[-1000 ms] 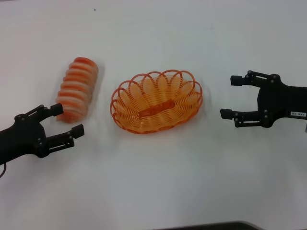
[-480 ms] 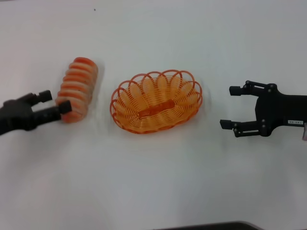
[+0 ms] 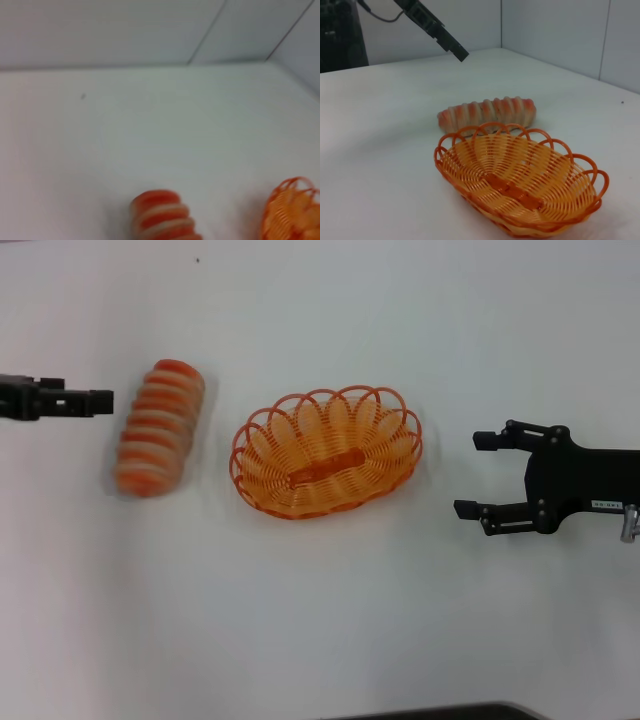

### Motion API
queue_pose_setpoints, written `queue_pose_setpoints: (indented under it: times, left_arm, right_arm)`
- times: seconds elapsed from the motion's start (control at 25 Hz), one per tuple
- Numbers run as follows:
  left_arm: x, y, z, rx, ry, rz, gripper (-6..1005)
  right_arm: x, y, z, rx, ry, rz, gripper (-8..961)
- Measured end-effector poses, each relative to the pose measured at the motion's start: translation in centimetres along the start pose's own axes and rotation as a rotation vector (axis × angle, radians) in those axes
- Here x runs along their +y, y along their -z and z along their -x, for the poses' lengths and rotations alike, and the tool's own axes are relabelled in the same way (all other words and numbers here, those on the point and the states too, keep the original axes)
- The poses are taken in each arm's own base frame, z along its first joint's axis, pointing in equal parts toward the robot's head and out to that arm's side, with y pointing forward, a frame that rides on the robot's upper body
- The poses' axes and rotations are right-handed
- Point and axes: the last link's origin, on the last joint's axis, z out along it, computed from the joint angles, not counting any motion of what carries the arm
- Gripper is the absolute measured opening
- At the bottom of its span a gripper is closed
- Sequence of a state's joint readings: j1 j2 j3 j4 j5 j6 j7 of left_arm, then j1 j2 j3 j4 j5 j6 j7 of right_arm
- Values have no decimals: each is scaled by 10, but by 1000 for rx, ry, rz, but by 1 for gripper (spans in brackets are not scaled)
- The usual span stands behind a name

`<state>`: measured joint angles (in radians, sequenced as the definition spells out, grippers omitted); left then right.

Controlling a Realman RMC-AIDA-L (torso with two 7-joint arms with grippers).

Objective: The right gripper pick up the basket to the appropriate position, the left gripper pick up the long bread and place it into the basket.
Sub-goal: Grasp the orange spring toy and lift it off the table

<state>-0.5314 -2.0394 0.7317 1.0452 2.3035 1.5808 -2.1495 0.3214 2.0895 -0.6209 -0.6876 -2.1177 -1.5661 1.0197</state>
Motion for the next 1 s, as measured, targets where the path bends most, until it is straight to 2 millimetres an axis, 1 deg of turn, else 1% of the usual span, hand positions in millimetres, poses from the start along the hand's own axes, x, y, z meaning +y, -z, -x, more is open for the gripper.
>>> queue_pose_setpoints:
  times: [0.08, 0.16, 0.32, 0.48, 0.6, 0.8, 1.0]
  left_arm:
    - [6, -9, -16, -88, 0, -56, 868]
    - [16, -23, -29, -173, -15, -101, 868]
    - [33, -51, -39, -266, -50, -164, 867]
    - [43, -69, -41, -314, -87, -201, 865]
    - [45, -77, -43, -333, -93, -219, 864]
    - [49, -82, -45, -347, -68, -219, 863]
    - [46, -85, -45, -346, -7, -256, 861]
  right_arm:
    - [0, 0, 0, 0, -1, -1, 944]
    - [-1, 0, 0, 0, -1, -1, 944]
    - [-1, -1, 1, 0, 2, 1, 945]
    - [0, -2, 1, 4, 4, 9, 945]
    - [0, -2, 1, 6, 4, 10, 945]
    - [1, -3, 0, 17, 7, 19, 945]
    - [0, -3, 0, 21, 1, 13, 945]
